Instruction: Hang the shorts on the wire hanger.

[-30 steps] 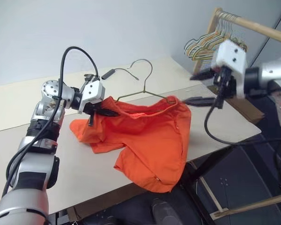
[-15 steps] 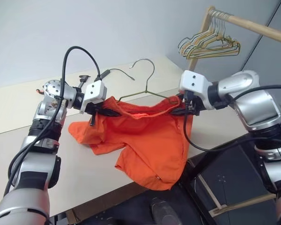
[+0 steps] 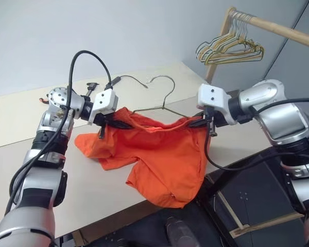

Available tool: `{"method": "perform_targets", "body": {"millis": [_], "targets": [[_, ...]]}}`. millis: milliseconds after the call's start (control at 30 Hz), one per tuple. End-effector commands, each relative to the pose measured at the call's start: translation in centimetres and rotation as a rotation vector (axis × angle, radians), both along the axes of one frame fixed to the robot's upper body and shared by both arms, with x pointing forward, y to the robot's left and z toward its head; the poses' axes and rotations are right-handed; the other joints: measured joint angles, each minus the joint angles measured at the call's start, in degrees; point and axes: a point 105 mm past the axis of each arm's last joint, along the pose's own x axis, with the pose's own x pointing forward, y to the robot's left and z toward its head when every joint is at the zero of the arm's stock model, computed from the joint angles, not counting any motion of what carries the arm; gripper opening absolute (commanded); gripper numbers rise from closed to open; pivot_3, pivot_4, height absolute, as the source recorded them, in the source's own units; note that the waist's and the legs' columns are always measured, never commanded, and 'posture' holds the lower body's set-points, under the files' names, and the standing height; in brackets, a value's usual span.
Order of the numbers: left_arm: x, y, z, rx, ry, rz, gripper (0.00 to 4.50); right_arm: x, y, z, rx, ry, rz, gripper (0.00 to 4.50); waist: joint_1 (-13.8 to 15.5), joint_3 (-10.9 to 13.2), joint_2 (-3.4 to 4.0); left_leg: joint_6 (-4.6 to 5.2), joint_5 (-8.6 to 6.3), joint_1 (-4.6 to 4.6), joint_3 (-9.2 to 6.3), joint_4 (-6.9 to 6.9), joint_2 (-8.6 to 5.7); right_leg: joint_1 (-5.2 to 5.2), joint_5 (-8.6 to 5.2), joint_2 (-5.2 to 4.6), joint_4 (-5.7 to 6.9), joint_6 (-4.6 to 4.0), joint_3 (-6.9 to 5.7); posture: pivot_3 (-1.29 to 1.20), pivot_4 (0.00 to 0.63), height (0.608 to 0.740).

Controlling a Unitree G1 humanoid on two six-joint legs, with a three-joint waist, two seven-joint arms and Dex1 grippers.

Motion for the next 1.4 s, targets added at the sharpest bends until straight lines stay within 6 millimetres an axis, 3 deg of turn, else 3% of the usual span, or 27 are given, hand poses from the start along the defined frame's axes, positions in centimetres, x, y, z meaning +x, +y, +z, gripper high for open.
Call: {"method": "perform_targets", "body": {"millis": [33, 333, 567, 800, 967, 1167, 1400], "targets": [[0.2, -0.4, 2.8, -0.088, -0.061, -0.006, 1.9, -0.7, -0.8, 1.5, 0.045, -0.011, -0.019, 0.1, -0.02, 0.0, 0.0, 0.0, 0.0, -0.02, 0.01, 0.0, 0.0, -0.01, 0.0, -0.01, 0.0, 0.0, 0.0, -0.29, 0.0, 0.74], [1.5, 1.0, 5.4, -0.235, -0.155, 0.131, 4.46, -2.6, -4.2, 0.0, 0.173, 0.103, -0.246, 0.1, 0.09, 0.0, 0.0, 0.0, 0.0, 0.03, 0.0, -0.01, 0.03, 0.01, 0.0, 0.01, -0.05, 0.0, 0.01, -0.3, 0.016, 0.74], [2.6, 1.5, 9.5, -0.486, -0.214, 0.272, 4.46, -3.9, -7.4, -1.0, 0.309, 0.149, -0.544, 0.1, 0.74, 0.0, 0.0, 0.0, 0.0, -0.02, -0.01, -0.01, 0.04, 0.01, 0.0, 0.0, -0.05, 0.0, 0.02, -0.33, 0.028, 0.74], [-0.8, -0.4, 11.6, -0.721, -0.06, 0.181, 4.46, -5.5, -11.7, -1.0, 0.449, 0.076, -0.951, 0.1, 0.78, 0.0, 0.02, 0.02, -0.02, -0.03, -0.02, -0.01, 0.1, 0.02, 0.0, 0.0, -0.01, 0.0, 0.05, -0.37, 0.037, 0.74], [-2.7, -1.6, 11.7, -0.776, 0.0, 0.147, 4.46, -5.5, -14.9, -1.0, 0.502, 0.046, -1.17, 0.1, 0.54, 0.0, 0.04, 0.02, -0.02, 0.04, 0.02, 0.0, 0.11, 0.06, 0.0, 0.02, -0.06, 0.0, 0.1, -0.38, 0.039, 0.74], [-3.3, -2.1, 11.0, -0.771, 0.015, 0.152, 4.46, -3.5, -20.7, 0.3, 0.697, -0.021, -1.549, 0.1, -0.87, 0.03, 0.12, 0.02, -0.02, 0.28, 0.07, -0.04, 0.07, 0.36, 0.0, 0.03, -0.22, 0.0, 0.14, -0.38, 0.036, 0.74], [-3.6, -2.1, 10.6, -0.742, 0.007, 0.156, 4.46, -1.8, -23.9, 2.8, 0.912, 0.052, -1.737, 0.1, -1.9, 0.05, 0.33, 0.11, -0.07, 0.88, 0.1, -0.19, 0.1, 1.1, -0.01, 0.1, -0.63, 0.0, 0.1, -0.37, 0.032, 0.74]]}}
